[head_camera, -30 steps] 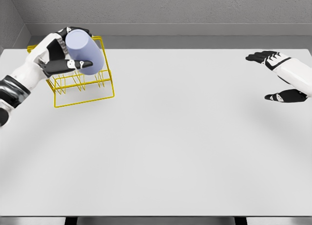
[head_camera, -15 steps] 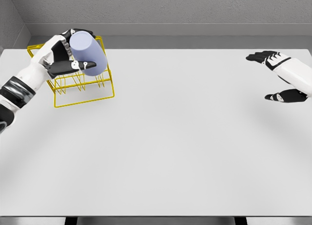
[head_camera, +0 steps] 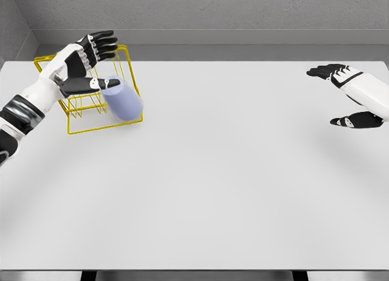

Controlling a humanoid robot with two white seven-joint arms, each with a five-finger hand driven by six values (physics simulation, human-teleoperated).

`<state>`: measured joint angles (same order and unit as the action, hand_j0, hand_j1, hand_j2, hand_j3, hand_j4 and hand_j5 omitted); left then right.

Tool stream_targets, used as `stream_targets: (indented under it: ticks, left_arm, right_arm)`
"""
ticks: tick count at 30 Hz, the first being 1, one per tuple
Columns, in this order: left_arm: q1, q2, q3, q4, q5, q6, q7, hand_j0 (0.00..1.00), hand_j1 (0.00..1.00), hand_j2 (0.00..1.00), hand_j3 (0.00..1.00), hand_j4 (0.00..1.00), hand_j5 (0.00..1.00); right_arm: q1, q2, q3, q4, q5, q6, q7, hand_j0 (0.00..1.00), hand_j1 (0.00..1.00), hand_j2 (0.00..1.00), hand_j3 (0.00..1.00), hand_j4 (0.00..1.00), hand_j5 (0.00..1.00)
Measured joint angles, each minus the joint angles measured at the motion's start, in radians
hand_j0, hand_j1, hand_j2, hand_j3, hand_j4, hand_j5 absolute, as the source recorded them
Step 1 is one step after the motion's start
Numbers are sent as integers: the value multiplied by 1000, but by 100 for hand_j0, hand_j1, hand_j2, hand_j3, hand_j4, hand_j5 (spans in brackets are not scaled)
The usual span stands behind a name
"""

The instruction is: Place the cup on the cup holder with both arms

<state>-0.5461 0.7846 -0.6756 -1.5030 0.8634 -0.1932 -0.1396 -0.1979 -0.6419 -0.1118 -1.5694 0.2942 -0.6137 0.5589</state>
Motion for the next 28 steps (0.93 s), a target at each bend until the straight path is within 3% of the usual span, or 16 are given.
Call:
stream_targets:
  ticks: [7, 18, 22, 28]
  left_arm:
    - [-5, 7, 0, -7, -2, -1, 0, 100, 100, 100, 100, 100, 100]
    - [-3, 61, 5, -53, -3, -50, 0, 100, 100, 100, 100, 100, 100]
    - [34, 112, 8, -66, -3, -169, 1, 100, 100, 100, 100, 100, 100]
    - [187, 166, 45, -62, 0, -364, 1, 100, 100, 100, 100, 100, 100]
  right_arm:
    - [0, 0, 0, 0, 0, 0, 0, 100, 100, 100, 100, 100, 100]
    - [0, 0, 0, 3, 0, 0, 0, 100, 100, 100, 100, 100, 100]
    - [9, 0, -1, 5, 0, 0, -1, 100, 100, 100, 100, 100, 100]
    - [15, 0, -5, 8, -1, 0, -1, 100, 100, 100, 100, 100, 100]
